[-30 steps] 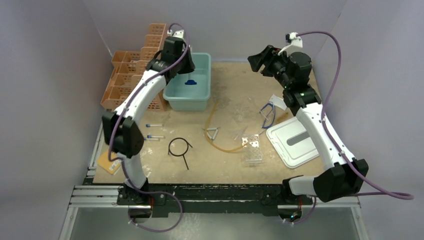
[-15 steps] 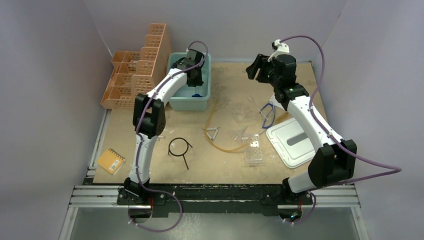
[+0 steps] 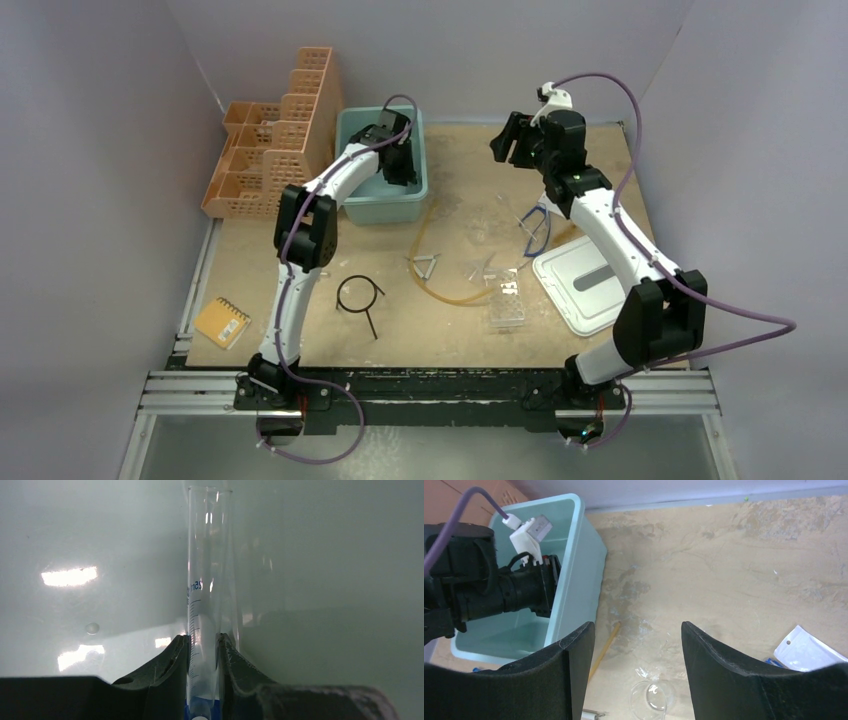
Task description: Organize the chemistry lab equipment
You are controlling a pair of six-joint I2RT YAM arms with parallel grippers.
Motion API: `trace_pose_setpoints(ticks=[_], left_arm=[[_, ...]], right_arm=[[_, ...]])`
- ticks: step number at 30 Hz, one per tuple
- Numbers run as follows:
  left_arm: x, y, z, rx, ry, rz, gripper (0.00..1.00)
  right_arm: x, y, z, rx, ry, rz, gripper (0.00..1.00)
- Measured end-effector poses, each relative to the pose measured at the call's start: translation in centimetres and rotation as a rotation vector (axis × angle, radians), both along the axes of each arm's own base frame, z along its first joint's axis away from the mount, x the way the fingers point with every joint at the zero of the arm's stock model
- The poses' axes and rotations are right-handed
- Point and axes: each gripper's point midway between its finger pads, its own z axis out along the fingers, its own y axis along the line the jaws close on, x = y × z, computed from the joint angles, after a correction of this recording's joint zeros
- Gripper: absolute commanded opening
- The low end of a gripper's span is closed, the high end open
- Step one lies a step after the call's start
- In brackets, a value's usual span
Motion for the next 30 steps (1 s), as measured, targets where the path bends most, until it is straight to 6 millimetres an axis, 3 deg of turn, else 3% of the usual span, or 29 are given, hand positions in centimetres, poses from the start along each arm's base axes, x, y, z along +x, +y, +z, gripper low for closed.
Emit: trace_pose_setpoints(ticks=[4,12,16,19,24,29,30], left_arm=[[0.3,-0.4,0.3,-0.025,-0.013,0.002,0.29],[0.8,0.3,0.3,0.011,-0.032,0.024,0.48],[0.7,1.3,1.4,0.047,-0.045,0.049,0.58],[0.6,2.0,3.9,0.058,-0.080,0.070,0.62],[0.2,2.7,10.5,0.025,-0.184,0.088,0.64],[-1.1,3.0,17.0,-0.024,-0.294,0.060,0.65],[-1.2,3.0,17.3,-0.026,-0.299,0.056,0.65]], right_arm=[[0.1,-0.1,-1.0,-0.010,0.027,-0.005,0.65],[0.3,-0.9,-1.4,-0.031,0.038,-0.055,0.64],[0.1,-1.7,-1.8,-0.048,0.068,-0.095,0.66],[-0.2,-2.1,-2.2,-0.060,0.091,-0.118,0.70],[-1.2,-2.8,-3.3,-0.086,0.163,-0.143,0.71],[-2.4,-3.9,-4.9,-0.110,0.250,-0.167,0.68],[-2.7,-4.1,-5.2,-0.111,0.267,-0.172,0.66]])
